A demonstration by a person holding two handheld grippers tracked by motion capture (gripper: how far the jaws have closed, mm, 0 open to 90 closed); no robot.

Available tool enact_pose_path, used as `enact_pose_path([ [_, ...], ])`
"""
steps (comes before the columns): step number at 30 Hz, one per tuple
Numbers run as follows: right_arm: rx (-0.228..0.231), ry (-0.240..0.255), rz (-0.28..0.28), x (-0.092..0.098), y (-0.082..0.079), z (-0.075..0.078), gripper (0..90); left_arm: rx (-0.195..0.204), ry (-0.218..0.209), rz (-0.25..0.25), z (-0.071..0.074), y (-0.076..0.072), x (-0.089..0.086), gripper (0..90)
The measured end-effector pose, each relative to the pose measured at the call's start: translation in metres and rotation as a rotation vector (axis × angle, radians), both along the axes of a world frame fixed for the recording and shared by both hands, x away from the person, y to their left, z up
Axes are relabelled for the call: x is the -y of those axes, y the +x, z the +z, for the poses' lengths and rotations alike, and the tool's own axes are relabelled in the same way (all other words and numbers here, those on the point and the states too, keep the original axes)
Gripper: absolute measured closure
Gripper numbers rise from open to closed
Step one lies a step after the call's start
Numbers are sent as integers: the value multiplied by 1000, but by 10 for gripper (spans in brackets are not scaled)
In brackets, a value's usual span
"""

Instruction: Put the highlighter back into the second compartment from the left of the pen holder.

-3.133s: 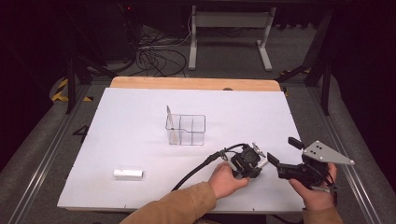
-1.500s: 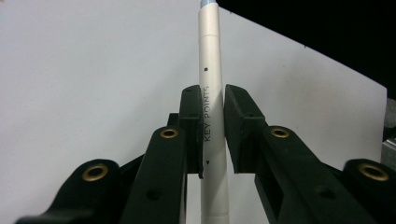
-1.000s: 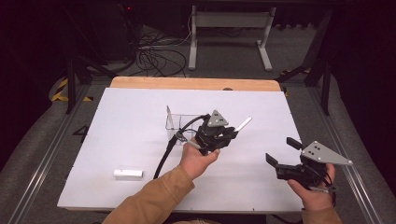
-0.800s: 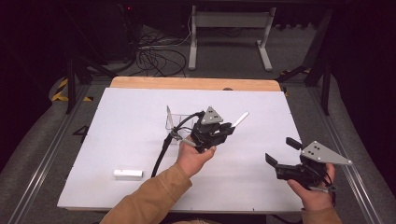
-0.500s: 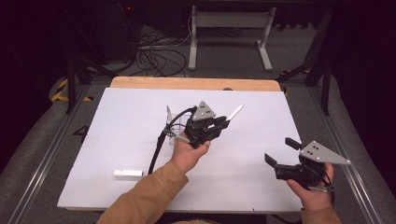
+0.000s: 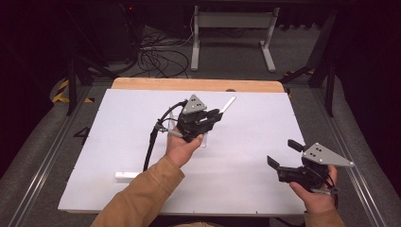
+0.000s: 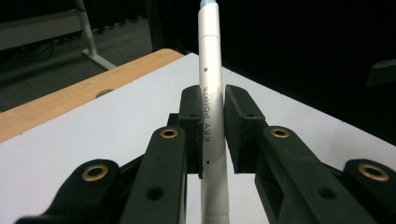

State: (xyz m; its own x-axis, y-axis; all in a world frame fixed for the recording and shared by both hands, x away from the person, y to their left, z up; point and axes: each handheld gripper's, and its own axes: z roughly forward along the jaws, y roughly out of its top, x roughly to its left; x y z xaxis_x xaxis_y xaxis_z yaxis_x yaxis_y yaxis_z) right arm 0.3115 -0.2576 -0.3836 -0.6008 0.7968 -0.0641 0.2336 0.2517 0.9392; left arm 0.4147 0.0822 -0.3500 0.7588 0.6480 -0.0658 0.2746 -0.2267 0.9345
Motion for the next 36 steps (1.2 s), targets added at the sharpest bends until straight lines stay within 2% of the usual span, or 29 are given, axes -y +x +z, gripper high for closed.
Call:
enact_pose_path([
  [18,-3,-2,4,-1,0,0,104,-1,8,85,-8,25,-31,778],
  [27,-5,-3,8,-2,0,-1,104,20,12,121,-14,31,-38,777],
  [36,-4,-6,10,-2,0,-1,104,21,16,125,-17,33,-40,777],
])
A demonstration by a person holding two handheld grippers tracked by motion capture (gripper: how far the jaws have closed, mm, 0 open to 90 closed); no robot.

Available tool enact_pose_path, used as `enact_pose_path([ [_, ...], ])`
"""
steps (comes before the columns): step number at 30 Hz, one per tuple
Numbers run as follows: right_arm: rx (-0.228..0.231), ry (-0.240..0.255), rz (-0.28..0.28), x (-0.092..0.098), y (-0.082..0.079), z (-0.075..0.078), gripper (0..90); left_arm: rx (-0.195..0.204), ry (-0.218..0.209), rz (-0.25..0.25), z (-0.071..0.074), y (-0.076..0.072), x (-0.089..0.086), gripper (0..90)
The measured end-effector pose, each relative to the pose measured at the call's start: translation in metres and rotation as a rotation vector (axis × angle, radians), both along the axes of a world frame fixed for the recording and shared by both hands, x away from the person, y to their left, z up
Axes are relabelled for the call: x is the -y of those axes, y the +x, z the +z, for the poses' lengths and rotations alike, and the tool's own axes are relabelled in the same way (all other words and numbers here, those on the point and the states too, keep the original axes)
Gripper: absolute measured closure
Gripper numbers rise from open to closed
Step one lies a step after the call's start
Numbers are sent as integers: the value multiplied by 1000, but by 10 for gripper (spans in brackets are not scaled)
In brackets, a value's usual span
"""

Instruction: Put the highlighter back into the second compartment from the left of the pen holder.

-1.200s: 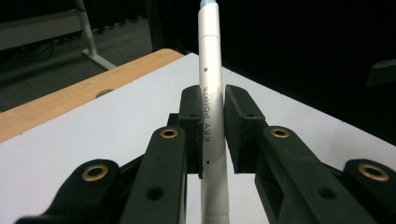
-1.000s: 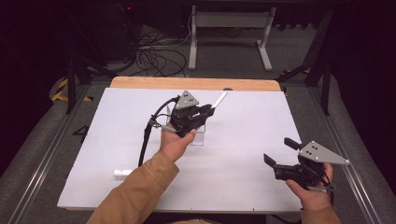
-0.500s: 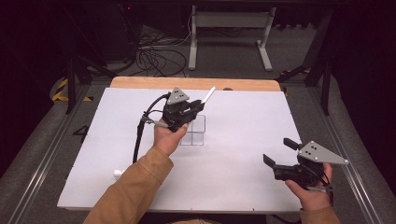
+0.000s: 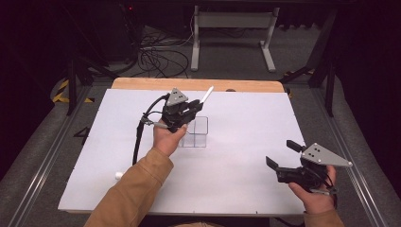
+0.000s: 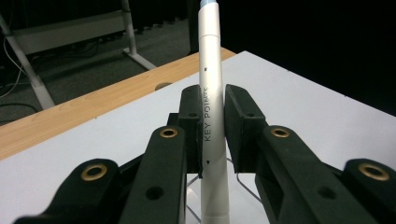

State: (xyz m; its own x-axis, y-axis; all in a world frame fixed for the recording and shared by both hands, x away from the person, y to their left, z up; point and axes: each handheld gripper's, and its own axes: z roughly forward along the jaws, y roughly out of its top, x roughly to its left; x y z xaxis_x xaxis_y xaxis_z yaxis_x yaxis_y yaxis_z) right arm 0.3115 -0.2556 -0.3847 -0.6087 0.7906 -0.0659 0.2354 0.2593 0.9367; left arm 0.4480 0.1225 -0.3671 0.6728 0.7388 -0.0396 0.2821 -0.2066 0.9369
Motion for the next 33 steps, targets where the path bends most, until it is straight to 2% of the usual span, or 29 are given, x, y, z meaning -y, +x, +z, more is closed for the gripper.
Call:
enact_pose_path([
  [8,-2,4,8,-1,0,0,104,4,29,6,-6,0,-1,777],
  [13,-1,2,13,-2,-1,1,104,14,51,26,-11,-2,1,776],
  [15,-2,1,13,-2,-1,0,104,0,46,28,-13,-2,1,776],
  [17,-4,4,13,-3,-1,0,104,-41,48,26,-15,-2,1,776],
  [20,-5,2,15,-3,-1,0,104,-33,54,28,-17,-1,0,776],
  [33,-5,-4,20,-4,0,-1,104,-48,43,24,-24,4,0,776],
])
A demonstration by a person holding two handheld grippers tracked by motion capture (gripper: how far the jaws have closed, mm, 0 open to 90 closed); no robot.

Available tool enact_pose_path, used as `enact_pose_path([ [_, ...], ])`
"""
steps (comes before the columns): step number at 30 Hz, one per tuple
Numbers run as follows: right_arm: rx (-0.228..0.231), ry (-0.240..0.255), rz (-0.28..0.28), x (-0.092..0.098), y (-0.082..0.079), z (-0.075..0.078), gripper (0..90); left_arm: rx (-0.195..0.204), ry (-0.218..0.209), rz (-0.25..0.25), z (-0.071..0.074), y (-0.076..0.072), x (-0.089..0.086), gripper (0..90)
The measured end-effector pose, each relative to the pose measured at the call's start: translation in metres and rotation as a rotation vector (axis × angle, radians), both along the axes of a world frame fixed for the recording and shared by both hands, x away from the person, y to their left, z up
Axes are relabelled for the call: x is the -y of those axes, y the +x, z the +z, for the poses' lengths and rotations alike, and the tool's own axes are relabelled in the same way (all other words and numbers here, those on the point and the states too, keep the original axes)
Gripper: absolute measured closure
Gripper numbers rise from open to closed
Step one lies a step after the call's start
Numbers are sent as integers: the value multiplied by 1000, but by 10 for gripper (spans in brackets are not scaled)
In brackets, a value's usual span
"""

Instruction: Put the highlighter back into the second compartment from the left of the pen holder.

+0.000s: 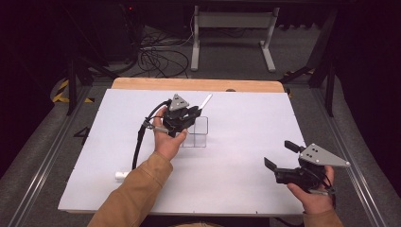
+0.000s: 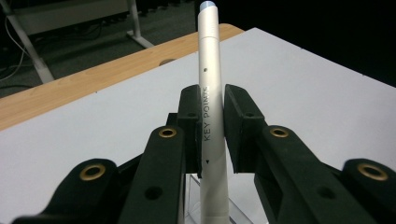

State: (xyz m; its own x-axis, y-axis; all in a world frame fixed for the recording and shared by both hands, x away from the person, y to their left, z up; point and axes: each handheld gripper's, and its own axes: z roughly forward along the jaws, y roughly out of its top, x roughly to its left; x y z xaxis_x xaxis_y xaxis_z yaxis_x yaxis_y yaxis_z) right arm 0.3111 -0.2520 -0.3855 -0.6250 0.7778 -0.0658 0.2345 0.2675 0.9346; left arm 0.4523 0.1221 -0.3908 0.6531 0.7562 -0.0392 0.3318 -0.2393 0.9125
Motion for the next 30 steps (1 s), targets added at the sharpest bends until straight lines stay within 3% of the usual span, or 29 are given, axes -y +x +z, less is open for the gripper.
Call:
enact_pose_path([
  [19,-2,0,-1,0,0,0,104,-17,37,10,-2,-6,-2,771],
  [21,-1,1,0,0,0,0,103,-12,21,8,0,-8,-4,721],
  [23,-1,3,1,0,0,1,103,-10,-1,0,3,-10,-7,593],
  [30,-2,2,-2,0,0,1,104,36,-27,-38,17,-26,-19,499],
])
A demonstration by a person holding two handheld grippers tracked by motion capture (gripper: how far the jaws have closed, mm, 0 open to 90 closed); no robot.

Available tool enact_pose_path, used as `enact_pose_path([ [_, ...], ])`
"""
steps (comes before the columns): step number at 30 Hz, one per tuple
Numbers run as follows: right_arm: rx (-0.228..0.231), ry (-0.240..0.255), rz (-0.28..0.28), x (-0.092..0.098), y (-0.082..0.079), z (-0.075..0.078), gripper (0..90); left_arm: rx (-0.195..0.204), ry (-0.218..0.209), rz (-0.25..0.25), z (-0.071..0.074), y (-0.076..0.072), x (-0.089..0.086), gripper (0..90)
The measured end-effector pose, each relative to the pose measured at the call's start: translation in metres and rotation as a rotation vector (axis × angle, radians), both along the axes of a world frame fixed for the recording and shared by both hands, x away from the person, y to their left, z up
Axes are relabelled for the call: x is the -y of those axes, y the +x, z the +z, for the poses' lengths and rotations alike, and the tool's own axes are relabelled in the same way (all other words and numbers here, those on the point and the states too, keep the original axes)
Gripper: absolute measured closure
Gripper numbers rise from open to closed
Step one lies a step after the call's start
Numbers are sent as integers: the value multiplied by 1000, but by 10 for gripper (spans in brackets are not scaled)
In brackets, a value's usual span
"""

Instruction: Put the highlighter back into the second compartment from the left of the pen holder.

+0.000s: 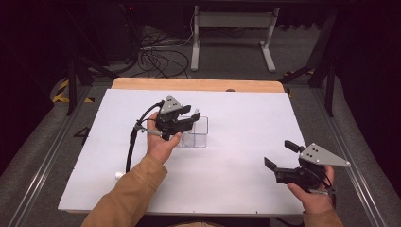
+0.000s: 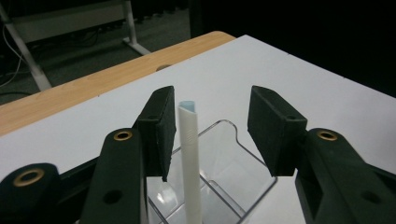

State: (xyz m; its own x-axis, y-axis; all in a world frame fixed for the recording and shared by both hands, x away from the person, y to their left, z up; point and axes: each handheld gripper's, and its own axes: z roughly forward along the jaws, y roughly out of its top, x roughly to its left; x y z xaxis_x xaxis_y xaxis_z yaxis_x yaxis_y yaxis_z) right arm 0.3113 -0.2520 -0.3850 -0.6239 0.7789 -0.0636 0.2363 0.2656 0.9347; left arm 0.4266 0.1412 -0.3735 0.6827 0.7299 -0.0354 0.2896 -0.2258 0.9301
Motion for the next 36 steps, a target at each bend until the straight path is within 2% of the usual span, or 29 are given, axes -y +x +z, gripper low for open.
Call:
enact_pose_path([
  [1,1,3,2,0,0,0,104,7,-6,-6,2,-3,-2,465],
  [5,-1,4,1,-1,0,0,103,29,-28,-29,11,-15,-10,421],
  [6,0,3,1,-1,0,0,103,20,-37,-37,13,-17,-12,421],
  [10,-2,2,6,-3,0,-1,104,40,-28,-25,18,-26,-21,400],
  [13,-2,-4,10,-4,1,-1,104,37,-33,-42,20,-30,-27,369],
  [16,-4,-5,10,-5,1,-1,104,40,9,-62,20,-35,-31,311],
  [19,-3,-5,10,-5,1,-1,104,33,30,-77,22,-39,-36,284],
  [29,-6,-9,22,-8,1,-2,103,19,44,-88,29,-54,-56,223],
  [34,-11,-6,23,-10,1,-3,104,16,67,-89,30,-61,-65,195],
  [36,-11,-8,24,-10,1,-3,103,20,74,-118,30,-62,-70,169],
])
